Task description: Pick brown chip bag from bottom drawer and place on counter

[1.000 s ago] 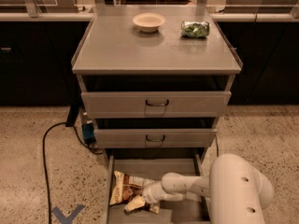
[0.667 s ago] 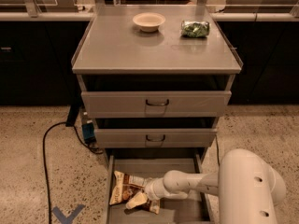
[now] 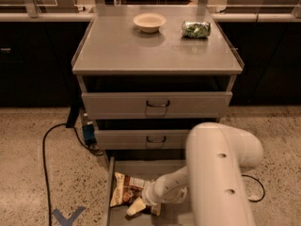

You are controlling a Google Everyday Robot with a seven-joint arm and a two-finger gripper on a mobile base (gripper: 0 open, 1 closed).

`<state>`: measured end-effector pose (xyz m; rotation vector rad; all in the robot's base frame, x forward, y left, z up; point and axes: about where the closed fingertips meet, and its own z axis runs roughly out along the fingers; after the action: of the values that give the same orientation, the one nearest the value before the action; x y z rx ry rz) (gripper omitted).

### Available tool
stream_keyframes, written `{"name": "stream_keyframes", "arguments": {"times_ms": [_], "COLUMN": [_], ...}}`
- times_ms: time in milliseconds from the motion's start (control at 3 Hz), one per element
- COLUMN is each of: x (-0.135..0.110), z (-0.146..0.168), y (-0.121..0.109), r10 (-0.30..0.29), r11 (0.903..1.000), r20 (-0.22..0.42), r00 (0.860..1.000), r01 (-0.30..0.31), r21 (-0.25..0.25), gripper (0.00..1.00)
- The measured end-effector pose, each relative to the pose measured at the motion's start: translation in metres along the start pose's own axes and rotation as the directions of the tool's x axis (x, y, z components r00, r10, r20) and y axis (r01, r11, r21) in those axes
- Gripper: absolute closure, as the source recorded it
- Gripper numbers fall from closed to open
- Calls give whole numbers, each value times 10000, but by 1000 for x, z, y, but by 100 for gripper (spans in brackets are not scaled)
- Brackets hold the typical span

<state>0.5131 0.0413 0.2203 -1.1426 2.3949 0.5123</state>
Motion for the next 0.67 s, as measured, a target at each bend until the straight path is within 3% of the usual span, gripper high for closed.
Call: {"name": "stream_keyframes", "arguments": {"times_ms": [333,667], "x": [18,-11], "z": [10,26], "y": [-7,-1], "r10": [-216,-697], "r11": [9924,9842], "r20": [-1049,-890], "r00": [9942,9936], "r01": [341,830], "r21": [1184,1562], "gripper": [0,0]}}
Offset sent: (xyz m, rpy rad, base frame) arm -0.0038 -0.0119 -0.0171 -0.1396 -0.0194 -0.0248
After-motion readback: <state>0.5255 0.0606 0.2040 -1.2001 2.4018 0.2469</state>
